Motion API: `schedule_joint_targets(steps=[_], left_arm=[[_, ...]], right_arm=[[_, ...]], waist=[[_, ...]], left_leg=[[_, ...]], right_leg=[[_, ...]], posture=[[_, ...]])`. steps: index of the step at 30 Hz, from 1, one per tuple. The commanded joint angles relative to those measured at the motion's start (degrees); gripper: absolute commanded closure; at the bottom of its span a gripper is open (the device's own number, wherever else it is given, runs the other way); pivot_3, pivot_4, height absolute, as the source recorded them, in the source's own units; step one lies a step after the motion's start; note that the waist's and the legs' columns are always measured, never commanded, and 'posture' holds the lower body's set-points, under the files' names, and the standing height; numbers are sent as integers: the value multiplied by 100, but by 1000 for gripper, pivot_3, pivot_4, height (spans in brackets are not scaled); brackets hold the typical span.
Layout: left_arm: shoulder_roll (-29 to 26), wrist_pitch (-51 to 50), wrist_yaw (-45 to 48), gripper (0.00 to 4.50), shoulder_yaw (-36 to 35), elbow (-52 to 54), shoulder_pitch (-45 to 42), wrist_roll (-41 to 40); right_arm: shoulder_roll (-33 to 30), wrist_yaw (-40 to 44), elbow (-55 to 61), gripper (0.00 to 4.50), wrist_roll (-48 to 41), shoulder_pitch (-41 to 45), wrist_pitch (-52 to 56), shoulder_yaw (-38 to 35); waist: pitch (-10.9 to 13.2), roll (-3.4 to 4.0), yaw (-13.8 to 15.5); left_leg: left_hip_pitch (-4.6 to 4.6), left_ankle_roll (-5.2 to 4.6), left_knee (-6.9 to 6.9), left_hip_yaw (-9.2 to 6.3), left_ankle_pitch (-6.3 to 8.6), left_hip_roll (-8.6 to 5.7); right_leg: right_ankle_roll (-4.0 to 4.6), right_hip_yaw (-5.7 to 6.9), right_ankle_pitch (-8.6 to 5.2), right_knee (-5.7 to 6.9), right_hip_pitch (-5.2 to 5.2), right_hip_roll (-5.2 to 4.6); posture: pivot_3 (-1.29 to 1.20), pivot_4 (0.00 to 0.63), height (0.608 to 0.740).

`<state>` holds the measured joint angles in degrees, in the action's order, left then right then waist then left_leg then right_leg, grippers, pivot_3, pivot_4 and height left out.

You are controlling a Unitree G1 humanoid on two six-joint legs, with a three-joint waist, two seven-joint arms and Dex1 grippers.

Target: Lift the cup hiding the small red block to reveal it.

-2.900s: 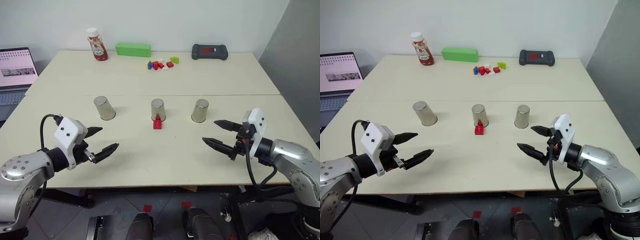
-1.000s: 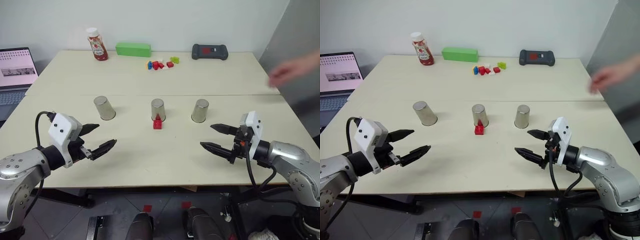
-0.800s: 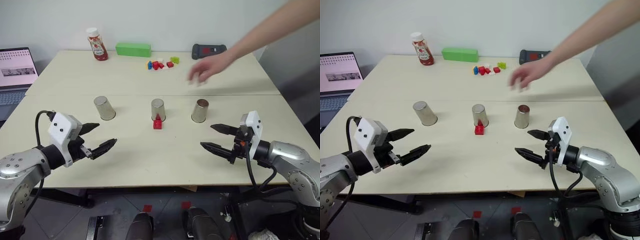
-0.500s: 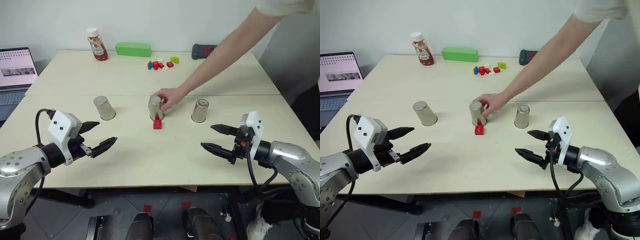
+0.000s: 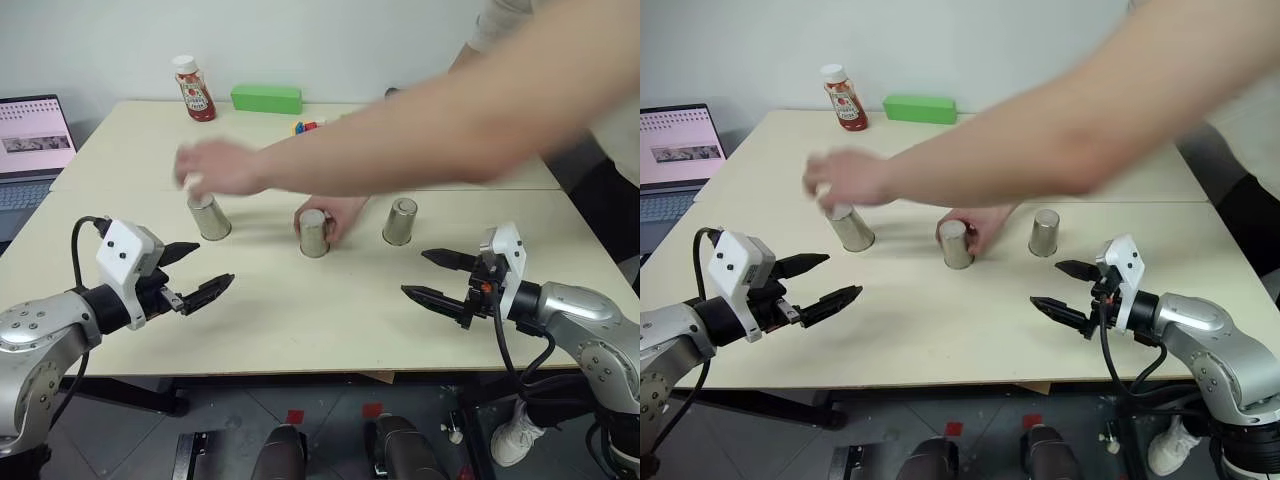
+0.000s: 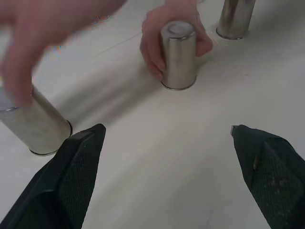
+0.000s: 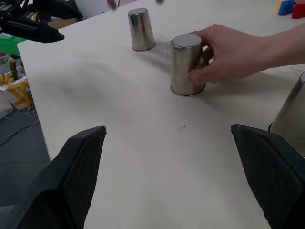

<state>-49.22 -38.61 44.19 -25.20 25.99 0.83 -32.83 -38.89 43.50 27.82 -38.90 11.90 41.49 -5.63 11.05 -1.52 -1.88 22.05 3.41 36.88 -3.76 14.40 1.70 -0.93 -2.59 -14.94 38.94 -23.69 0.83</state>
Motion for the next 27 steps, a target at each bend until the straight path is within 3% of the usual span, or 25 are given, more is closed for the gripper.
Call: schedule_joint_targets(steps=[1,14,27], left_arm=[[-112,0,24,0,-142,11,-86,-56],[-50,25,16,0,-79,-100,-241,-167],[191,252,-844,0,314,-1165,-1026,612]], right_arm=[[-19,-22,219,44,-109,48,-6,-78],[-18,109,216,44,-160,91,-3,38],[279,69,187,44,-237,750,277,635]], waist=[[0,0,0],[0,0,0],[1,-1,-2]], left_leg=[[0,0,0,0,0,0],[0,0,0,0,0,0],[2,0,-1,-1,0,0]], right_leg=[[0,1,0,0,0,0],[0,0,0,0,-1,0],[-2,2,1,0,-2,0]], posture=[[0,150,740],[0,150,740],[0,150,740]])
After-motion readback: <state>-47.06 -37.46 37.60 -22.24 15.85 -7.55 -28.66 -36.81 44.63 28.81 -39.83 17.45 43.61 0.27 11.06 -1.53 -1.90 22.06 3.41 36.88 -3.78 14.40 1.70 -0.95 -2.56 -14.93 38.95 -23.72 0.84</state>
